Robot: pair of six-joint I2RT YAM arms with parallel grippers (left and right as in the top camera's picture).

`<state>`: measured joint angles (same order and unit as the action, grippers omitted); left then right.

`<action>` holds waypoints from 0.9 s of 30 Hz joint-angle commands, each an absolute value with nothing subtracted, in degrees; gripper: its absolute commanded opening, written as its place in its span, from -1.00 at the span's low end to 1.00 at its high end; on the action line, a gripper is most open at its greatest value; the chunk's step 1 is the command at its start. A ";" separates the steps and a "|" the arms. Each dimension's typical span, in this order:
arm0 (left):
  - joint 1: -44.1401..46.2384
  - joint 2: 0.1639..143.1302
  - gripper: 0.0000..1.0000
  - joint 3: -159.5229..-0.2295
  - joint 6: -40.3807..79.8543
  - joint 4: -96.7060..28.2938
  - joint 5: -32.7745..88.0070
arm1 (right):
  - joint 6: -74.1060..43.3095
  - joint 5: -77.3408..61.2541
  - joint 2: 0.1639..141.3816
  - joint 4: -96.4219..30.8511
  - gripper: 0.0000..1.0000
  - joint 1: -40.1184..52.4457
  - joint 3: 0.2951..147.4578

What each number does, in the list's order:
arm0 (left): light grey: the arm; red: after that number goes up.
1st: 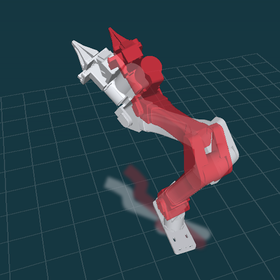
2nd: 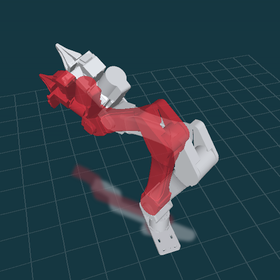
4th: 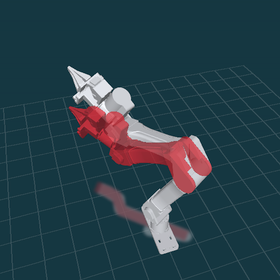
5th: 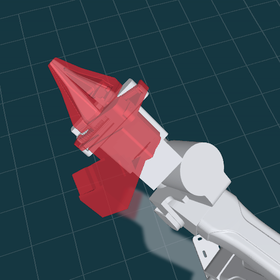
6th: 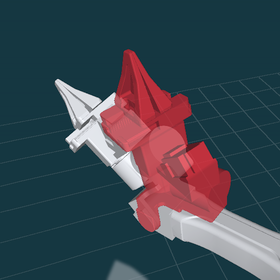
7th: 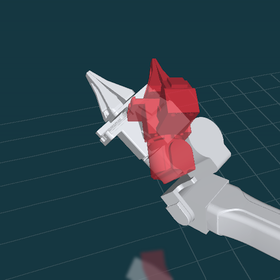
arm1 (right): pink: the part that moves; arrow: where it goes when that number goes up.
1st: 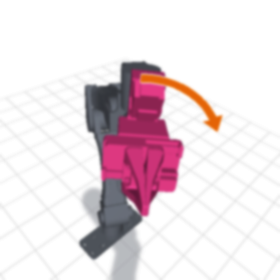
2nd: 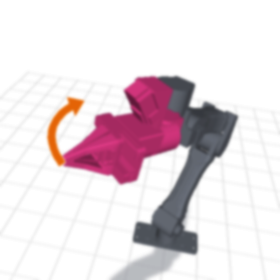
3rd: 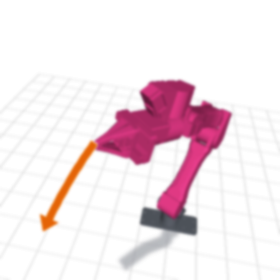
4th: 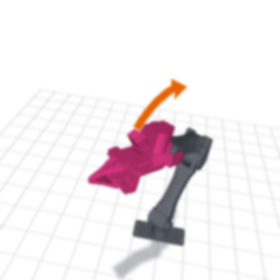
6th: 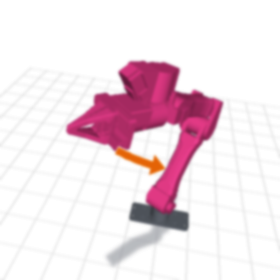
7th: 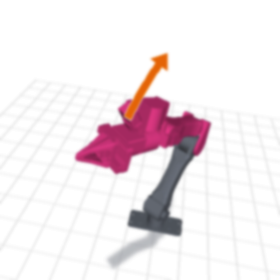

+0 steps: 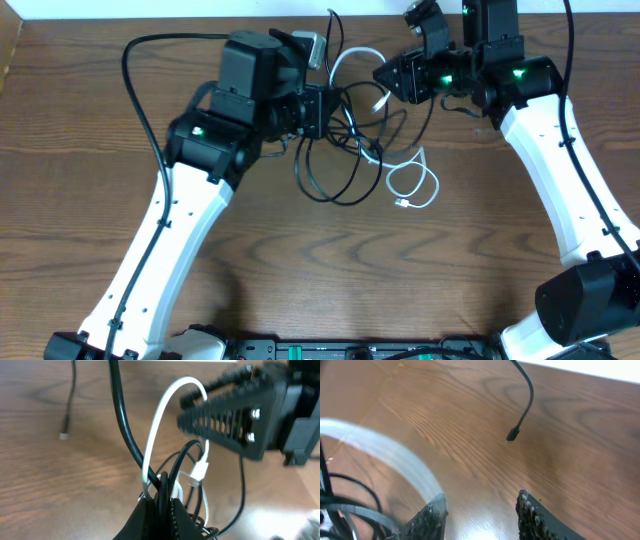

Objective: Untangle cables

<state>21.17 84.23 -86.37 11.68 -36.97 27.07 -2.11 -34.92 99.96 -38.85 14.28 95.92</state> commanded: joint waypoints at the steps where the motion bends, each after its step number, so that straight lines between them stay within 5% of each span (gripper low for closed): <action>1: 17.82 85.36 -0.85 -86.74 5.74 -38.13 40.71 | -1.48 -40.01 99.72 -37.39 -0.18 14.35 96.01; 8: 13.78 87.24 -0.85 -86.70 4.05 -36.23 58.92 | -1.43 -40.16 99.77 -38.57 -0.17 15.31 95.92; 10: 13.15 87.26 -0.85 -86.70 4.08 -36.14 61.10 | -1.56 -35.83 100.05 -39.92 -0.36 16.23 95.79; 12: 12.73 87.24 -0.85 -86.70 4.10 -36.32 61.25 | -4.82 -26.00 100.16 -42.59 -0.97 16.91 95.79; 18: 9.85 87.26 -0.85 -86.70 4.60 -36.34 60.38 | -19.35 1.13 100.44 -52.31 -0.98 13.56 95.77; 27: 3.66 87.26 -0.85 -86.70 8.25 -36.10 59.09 | -17.65 0.73 100.47 -56.73 -0.98 2.20 95.02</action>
